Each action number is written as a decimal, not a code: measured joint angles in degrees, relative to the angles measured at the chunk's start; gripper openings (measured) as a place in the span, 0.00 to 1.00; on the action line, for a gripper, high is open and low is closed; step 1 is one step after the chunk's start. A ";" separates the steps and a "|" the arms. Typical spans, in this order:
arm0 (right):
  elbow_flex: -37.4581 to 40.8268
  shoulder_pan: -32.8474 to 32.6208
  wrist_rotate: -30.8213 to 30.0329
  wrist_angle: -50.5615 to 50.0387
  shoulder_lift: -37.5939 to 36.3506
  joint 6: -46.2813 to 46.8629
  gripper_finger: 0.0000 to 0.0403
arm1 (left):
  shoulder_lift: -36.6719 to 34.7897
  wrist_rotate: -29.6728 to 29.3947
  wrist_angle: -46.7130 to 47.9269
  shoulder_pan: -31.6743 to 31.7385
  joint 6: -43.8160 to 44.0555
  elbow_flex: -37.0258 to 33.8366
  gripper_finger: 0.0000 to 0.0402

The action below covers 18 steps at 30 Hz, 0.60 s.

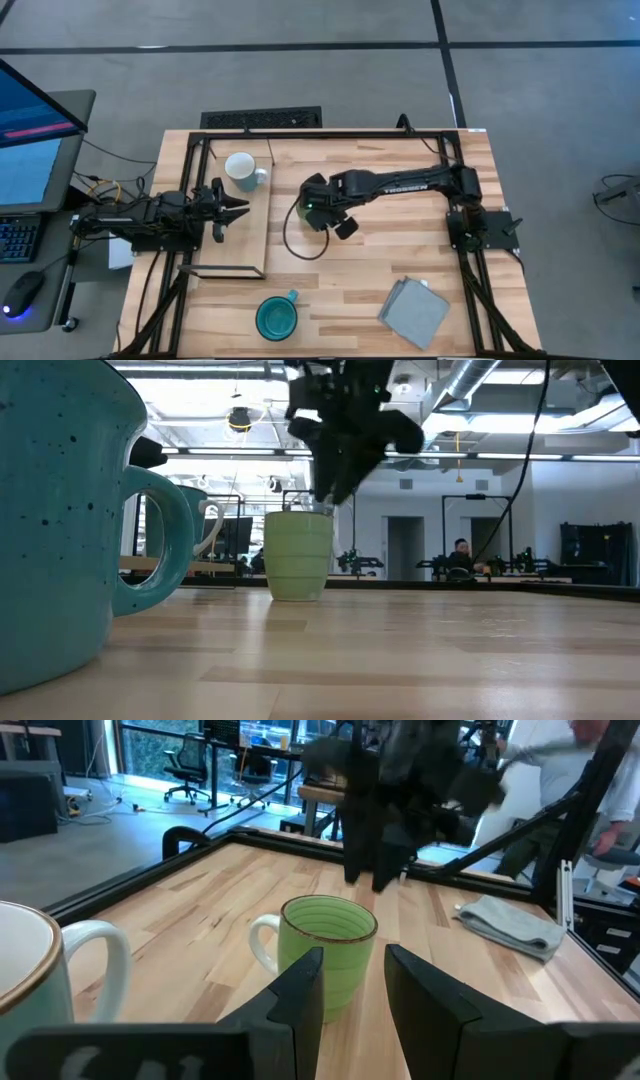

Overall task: Stack small to large cups/mugs on shelf
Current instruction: Put the green mug on the shelf

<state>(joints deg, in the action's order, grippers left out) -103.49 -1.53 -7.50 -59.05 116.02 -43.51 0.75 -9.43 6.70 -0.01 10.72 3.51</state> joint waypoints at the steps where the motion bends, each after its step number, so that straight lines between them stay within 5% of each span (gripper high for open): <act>1: -0.02 -0.21 -0.04 0.15 0.58 0.18 0.46 | 0.00 0.00 0.00 -0.02 0.00 0.00 0.24; 18: -0.23 -0.99 -3.35 0.84 6.29 0.17 0.32 | 0.00 0.02 0.00 0.00 0.00 0.00 0.24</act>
<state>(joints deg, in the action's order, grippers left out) -103.72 -2.52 -10.85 -58.21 122.30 -43.34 0.75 -9.41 6.70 -0.01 10.72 3.51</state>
